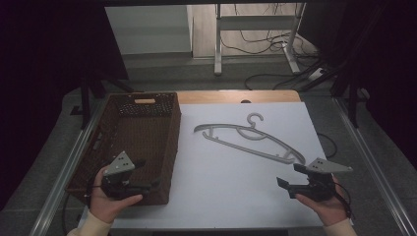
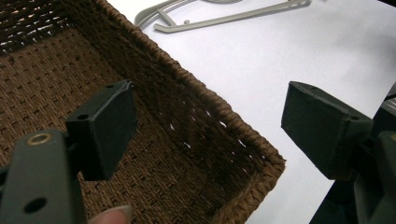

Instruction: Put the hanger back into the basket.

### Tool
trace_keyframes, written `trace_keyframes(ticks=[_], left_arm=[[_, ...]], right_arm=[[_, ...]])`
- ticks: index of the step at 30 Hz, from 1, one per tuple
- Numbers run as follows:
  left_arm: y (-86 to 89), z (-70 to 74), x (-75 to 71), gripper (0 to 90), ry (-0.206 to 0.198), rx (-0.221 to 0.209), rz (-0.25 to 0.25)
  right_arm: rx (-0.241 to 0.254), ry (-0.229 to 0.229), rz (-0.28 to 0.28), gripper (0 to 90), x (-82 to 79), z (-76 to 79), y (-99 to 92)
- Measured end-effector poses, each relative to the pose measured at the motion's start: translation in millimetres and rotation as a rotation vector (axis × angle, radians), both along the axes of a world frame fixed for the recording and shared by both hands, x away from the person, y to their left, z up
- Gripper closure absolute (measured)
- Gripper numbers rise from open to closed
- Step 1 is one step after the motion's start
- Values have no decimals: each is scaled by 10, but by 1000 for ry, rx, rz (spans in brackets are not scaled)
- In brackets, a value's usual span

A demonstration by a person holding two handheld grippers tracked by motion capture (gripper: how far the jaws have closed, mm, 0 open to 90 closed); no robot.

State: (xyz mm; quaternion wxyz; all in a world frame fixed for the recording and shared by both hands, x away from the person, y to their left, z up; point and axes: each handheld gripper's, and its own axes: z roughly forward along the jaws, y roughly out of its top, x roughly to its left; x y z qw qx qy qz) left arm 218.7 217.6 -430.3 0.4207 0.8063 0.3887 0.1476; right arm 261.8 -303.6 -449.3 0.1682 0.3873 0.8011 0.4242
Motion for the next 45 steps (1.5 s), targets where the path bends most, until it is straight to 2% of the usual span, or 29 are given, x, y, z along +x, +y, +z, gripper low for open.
trace_keyframes(ticks=[8,12,16,23,30,37,45], left_arm=[[0,-5,27,181,12,4,6],[12,27,16,181,7,-2,-2],[14,35,7,180,6,-3,-6],[19,27,4,179,7,-3,-2],[-6,20,-4,179,6,14,-10],[6,30,-41,180,11,3,-4],[37,41,-69,181,13,-1,7]], right_arm=[[-6,17,-7,187,10,-24,-39],[-20,14,-6,185,24,-20,-38],[-13,25,-21,179,52,-40,-49],[-16,44,-12,184,80,-51,-35],[-58,34,-12,179,86,-42,-22],[-107,32,-6,179,111,10,58],[-115,13,-1,193,193,70,111]])
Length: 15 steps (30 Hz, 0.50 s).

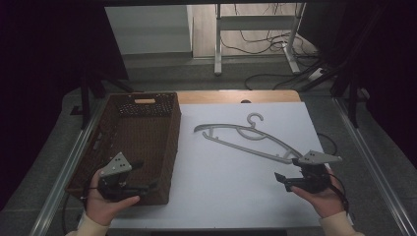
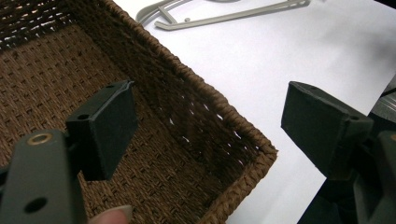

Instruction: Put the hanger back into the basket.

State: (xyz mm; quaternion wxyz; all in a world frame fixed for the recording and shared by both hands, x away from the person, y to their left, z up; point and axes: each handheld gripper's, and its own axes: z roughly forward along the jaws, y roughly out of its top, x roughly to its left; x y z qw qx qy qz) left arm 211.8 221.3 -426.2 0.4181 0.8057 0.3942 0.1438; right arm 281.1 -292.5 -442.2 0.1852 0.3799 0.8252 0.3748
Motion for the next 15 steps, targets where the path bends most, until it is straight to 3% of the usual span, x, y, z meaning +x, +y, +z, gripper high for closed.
trace_keyframes(ticks=[5,15], left_arm=[[-6,1,7,182,6,-1,-3],[-18,-1,37,182,11,-7,-8]], right_arm=[[-10,-15,-6,198,102,74,10],[-35,36,-27,182,468,141,4]])
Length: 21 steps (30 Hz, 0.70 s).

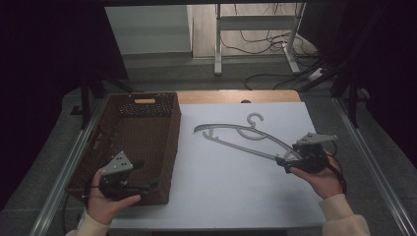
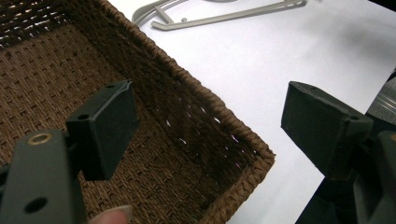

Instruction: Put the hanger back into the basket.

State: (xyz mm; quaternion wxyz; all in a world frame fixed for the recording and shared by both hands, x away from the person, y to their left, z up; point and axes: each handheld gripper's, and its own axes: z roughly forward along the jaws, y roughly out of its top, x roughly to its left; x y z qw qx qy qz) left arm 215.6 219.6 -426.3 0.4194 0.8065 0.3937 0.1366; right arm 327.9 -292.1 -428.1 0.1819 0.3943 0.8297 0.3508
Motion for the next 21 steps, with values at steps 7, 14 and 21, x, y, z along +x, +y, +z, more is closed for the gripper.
trace_keyframes(ticks=[7,14,21], left_arm=[[22,-27,9,182,9,0,7],[17,-30,6,183,13,3,6],[21,-37,6,183,13,8,9]], right_arm=[[-5,37,-10,166,260,6,-6],[-50,61,-15,176,526,16,1],[-118,113,-27,202,836,-117,-15]])
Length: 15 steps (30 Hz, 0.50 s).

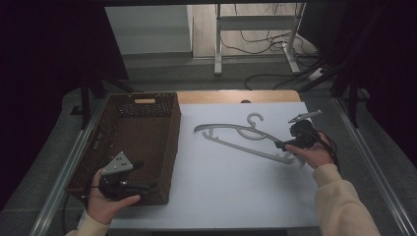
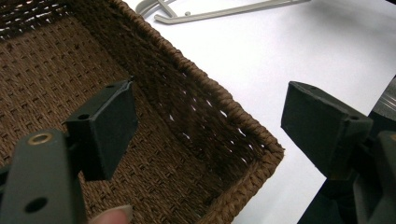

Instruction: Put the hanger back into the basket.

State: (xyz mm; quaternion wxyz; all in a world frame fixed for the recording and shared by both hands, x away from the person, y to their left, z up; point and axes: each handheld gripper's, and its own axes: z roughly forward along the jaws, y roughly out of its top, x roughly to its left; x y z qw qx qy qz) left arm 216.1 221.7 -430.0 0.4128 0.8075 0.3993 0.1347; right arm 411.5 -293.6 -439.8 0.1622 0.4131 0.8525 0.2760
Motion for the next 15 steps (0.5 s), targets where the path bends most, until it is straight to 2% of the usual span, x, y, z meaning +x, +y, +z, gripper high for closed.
trace_keyframes(ticks=[3,9,15], left_arm=[[-4,-8,3,184,3,1,-2],[-2,-11,6,185,3,0,-1],[8,-10,3,185,3,-2,2]], right_arm=[[-8,27,-4,216,107,-60,2],[-79,60,18,260,253,-185,69],[-126,97,20,284,381,-293,85]])
